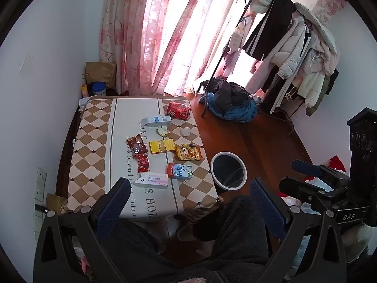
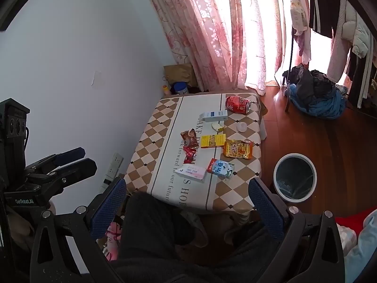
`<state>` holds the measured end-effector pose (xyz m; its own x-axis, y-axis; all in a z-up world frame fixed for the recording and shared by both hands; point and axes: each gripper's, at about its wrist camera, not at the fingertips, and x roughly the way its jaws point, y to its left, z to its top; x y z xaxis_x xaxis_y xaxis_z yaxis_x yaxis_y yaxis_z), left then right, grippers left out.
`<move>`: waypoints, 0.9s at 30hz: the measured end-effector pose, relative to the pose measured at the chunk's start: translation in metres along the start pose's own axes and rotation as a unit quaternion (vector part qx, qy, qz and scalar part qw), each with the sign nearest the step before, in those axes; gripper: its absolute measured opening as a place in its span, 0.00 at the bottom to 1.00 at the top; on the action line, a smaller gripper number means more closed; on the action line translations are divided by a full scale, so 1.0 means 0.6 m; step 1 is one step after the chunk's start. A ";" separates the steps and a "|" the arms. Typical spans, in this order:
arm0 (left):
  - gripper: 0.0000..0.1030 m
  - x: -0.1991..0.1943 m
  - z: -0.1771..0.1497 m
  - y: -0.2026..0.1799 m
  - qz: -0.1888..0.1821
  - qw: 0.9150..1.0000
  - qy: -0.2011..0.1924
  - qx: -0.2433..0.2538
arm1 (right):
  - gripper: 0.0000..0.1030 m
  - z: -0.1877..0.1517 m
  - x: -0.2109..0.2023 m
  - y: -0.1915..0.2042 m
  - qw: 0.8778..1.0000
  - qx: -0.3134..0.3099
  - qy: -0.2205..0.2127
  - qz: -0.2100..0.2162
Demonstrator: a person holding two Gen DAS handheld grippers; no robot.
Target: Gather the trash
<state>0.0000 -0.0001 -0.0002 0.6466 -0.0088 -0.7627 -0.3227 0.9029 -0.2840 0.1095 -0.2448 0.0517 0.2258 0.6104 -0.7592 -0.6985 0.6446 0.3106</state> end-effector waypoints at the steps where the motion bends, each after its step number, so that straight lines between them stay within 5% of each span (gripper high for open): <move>1: 1.00 0.000 0.000 0.000 0.000 1.000 0.000 0.001 | 1.00 0.001 0.001 0.000 1.000 0.001 0.005 -0.001; 27: 1.00 0.000 -0.020 -0.003 -0.016 1.000 0.001 -0.009 | 1.00 -0.001 0.010 0.006 1.000 -0.007 0.007 0.015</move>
<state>-0.0080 -0.0068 -0.0066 0.6549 -0.0389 -0.7547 -0.3143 0.8942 -0.3188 0.1080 -0.2393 0.0480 0.1959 0.6224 -0.7578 -0.7142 0.6201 0.3247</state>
